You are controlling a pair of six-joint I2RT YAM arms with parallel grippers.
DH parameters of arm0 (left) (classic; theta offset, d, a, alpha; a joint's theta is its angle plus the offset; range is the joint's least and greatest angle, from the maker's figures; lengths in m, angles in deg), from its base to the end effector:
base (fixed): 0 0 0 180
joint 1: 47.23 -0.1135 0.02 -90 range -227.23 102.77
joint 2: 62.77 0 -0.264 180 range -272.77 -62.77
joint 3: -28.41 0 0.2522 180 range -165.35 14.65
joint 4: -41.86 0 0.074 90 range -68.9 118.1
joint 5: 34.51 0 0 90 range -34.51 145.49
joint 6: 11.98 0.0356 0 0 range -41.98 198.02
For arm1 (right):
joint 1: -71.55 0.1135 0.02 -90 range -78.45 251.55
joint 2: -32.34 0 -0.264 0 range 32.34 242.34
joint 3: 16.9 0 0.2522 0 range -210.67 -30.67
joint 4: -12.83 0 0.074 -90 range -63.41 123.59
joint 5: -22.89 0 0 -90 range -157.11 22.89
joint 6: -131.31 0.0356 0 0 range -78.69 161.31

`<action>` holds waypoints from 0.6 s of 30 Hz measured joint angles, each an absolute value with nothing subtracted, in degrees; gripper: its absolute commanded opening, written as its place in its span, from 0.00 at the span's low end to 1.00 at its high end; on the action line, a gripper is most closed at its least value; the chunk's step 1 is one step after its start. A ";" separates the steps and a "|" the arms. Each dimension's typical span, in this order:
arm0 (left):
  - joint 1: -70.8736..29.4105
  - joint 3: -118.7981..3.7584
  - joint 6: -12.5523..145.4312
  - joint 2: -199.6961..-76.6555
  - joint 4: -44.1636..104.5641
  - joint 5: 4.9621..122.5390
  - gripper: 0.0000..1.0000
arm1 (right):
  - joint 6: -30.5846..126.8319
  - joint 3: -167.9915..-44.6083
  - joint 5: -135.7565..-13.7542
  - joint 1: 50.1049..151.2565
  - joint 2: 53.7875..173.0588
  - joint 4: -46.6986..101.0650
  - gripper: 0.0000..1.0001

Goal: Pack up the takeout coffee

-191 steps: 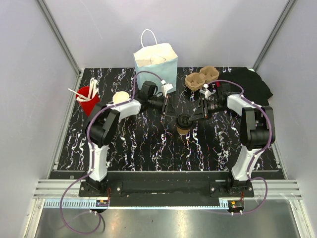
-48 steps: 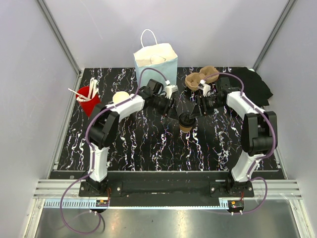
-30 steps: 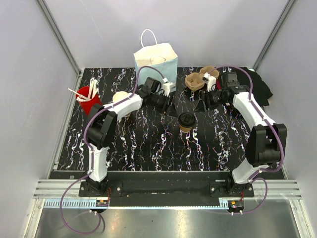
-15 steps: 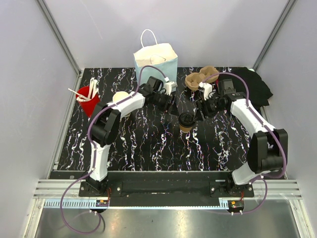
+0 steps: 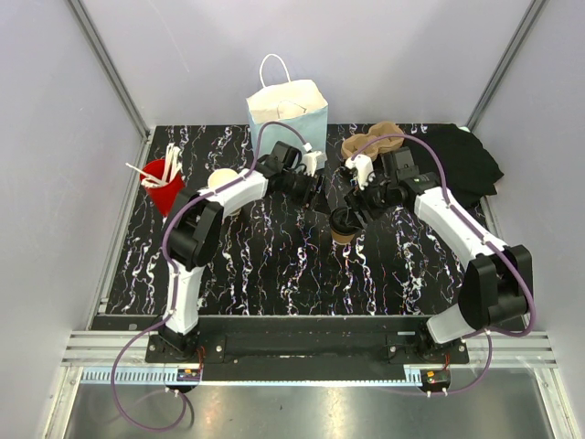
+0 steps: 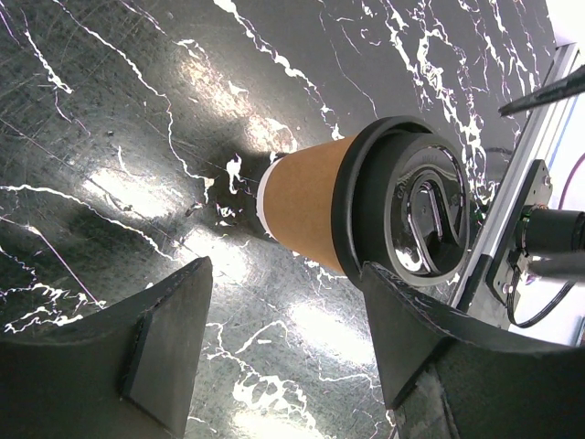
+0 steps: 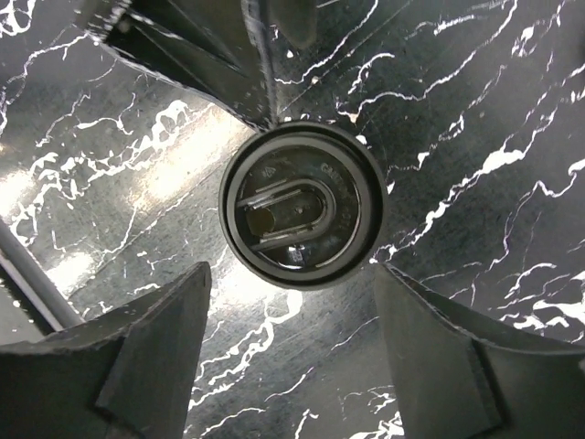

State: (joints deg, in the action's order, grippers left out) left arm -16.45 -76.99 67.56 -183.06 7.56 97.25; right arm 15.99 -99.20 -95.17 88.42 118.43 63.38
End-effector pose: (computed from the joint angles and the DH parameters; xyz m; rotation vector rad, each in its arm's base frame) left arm 0.3853 -0.2571 0.2005 0.7791 2.3645 -1.2029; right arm 0.2967 0.1075 0.2746 -1.0592 2.2019 0.5492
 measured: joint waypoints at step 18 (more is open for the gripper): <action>-16.34 -77.07 66.77 -183.65 8.00 97.53 0.69 | 14.92 -99.18 -88.50 94.78 122.67 58.75 0.91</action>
State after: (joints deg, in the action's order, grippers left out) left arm -16.34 -77.07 66.77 -183.65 8.00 97.53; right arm 14.92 -99.18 -88.50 94.78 122.67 58.75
